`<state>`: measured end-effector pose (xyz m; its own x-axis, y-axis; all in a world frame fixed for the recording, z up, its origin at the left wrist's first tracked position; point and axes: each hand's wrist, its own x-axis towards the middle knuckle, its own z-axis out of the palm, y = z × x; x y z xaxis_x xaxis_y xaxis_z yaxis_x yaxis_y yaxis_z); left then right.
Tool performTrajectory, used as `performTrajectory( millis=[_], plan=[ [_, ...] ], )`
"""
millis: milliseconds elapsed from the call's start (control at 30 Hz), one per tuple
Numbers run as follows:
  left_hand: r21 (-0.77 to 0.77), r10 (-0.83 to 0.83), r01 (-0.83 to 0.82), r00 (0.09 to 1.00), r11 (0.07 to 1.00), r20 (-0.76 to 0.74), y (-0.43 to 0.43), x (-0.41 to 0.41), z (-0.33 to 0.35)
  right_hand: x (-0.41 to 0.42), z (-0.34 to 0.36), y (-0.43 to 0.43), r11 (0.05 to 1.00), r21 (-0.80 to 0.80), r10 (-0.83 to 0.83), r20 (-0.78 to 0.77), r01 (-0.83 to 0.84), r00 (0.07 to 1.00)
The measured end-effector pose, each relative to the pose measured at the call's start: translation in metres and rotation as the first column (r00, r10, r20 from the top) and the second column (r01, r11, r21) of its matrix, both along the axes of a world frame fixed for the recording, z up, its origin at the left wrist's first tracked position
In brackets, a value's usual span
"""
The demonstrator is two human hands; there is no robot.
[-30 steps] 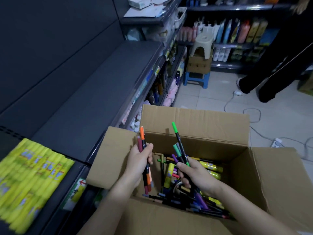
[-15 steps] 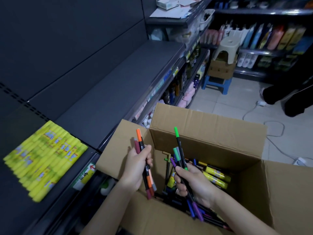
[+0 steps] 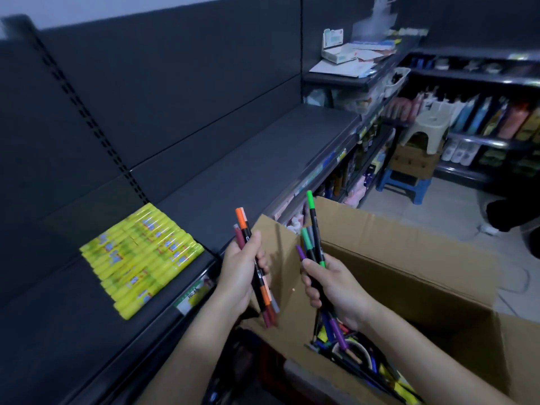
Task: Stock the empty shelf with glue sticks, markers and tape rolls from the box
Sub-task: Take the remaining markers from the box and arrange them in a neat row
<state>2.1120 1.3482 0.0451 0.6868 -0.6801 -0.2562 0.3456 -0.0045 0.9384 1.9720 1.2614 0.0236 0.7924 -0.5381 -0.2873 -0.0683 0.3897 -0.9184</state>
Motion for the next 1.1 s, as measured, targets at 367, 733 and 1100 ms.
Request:
performTrajectory(
  millis=[367,733,1100],
  plan=[
    [-0.179,0.255,-0.249,0.967,0.952,0.011,0.114,0.074,0.033,0.112,0.048,0.100,0.997,-0.051,0.064,0.129,-0.058,0.990],
    [-0.121,0.440,-0.427,0.891,0.896,0.113,0.285,0.146,0.023,0.193,0.030,0.239,0.932,-0.188,0.318,0.005,-0.311,0.948],
    [0.477,-0.080,-0.464,0.650,0.746,0.756,0.427,0.208,0.001,0.241,0.004,0.338,0.889,-0.145,0.435,-0.024,-0.434,0.900]
  ],
)
